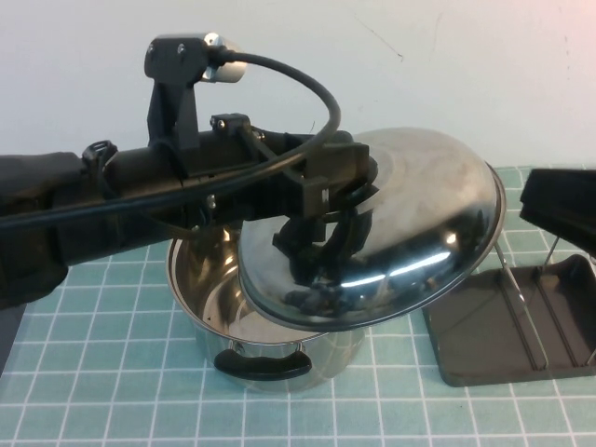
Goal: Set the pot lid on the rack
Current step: Hand over the pot lid
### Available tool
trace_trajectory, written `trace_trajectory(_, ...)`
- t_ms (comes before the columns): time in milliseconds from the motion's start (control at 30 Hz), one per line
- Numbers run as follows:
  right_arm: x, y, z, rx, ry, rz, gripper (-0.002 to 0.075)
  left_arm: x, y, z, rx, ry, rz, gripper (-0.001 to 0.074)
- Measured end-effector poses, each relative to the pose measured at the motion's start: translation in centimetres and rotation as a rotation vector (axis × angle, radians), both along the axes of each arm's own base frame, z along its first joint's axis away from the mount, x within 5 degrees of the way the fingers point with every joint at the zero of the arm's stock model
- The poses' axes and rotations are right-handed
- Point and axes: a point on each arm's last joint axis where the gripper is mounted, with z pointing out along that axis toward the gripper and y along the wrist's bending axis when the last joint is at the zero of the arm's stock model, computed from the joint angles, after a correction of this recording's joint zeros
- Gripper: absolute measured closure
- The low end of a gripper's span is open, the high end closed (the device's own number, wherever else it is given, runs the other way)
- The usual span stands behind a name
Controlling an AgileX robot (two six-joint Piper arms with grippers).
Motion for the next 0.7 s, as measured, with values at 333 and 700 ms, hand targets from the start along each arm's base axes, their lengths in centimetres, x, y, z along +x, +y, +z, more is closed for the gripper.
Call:
trace_trajectory(333,1.5,0.2,2.0,0.012,-0.056,0.048,0.0407,0.8,0.8,1.5,-0.052,0.009,0.052,0.0402)
trace_trajectory(700,1.6,0.2,2.1,-0.006,-0.088,0.046,0.0407,0.3,0.4,4.1,-0.135,-0.010,-0.048,0.0403)
